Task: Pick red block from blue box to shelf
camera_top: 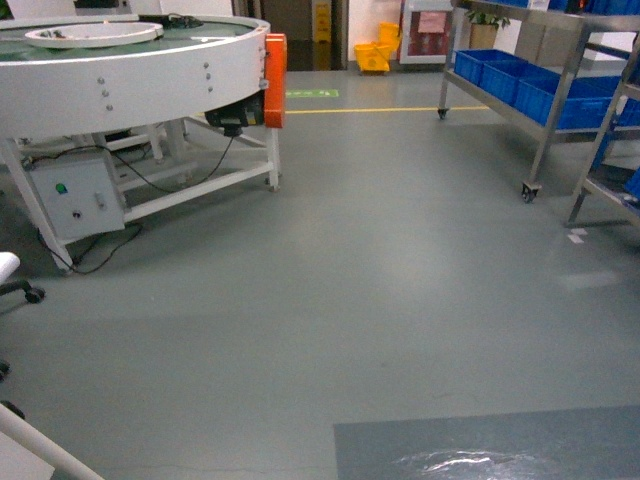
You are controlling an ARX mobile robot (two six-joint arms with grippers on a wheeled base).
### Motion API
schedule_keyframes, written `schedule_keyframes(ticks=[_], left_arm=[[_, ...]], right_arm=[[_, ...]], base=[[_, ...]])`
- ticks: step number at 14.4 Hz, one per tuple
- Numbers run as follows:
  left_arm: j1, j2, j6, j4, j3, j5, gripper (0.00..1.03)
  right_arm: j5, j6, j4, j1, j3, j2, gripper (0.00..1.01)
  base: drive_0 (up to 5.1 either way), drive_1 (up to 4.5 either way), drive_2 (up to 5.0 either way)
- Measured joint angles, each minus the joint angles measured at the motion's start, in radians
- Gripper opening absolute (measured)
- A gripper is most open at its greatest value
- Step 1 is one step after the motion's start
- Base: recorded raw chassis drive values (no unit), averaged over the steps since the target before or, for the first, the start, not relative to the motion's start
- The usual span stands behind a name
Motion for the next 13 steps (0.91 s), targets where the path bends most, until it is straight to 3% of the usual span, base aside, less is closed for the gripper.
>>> schedule_keyframes(ticks=[5, 13], left_arm=[[0.0, 0.0, 0.0, -0.001, 0.0, 0.0, 0.98], [0.0, 0.0, 0.0, -0.002, 0.0, 0.0, 0.98]], right_arm=[[-0.001, 0.0, 0.002, 0.0, 0.0, 0.0, 0.28], [-0.001, 0.0, 0.002, 0.0, 0.0, 0.0, 0.28]], base=[[2.3, 0.93, -4.2], [0.1, 4.26, -4.0]])
